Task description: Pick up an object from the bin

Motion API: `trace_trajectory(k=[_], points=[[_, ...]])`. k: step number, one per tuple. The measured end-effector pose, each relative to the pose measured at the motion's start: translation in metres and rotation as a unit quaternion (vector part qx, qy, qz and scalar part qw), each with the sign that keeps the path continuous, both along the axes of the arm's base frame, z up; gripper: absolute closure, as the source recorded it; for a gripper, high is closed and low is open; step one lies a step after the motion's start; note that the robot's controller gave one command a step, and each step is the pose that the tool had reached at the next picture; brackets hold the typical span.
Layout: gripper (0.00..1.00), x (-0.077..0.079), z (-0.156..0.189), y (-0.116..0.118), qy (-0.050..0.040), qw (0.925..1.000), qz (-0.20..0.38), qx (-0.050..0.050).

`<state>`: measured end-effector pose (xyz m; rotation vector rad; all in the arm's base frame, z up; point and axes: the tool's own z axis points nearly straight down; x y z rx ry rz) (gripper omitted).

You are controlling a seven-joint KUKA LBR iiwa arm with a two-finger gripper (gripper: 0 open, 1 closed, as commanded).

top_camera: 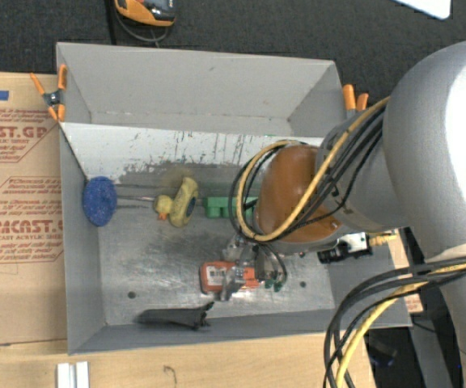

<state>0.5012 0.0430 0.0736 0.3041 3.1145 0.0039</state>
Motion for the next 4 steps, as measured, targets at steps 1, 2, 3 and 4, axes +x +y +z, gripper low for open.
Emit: trace_trajectory(k=[1,2,3,4], points=[[1.0,-0.017,0.076,-0.008,0.0067,0.9998,-0.02,-0.001],[1.0,-0.017,0.076,-0.008,0.0068,0.9998,-0.02,-0.001],[1.0,-0.012,0.093,-0.002,0.007,0.9997,-0.022,0.0],[1.0,-0.019,0.139,-0.003,0.0096,0.9997,-0.021,-0.001]])
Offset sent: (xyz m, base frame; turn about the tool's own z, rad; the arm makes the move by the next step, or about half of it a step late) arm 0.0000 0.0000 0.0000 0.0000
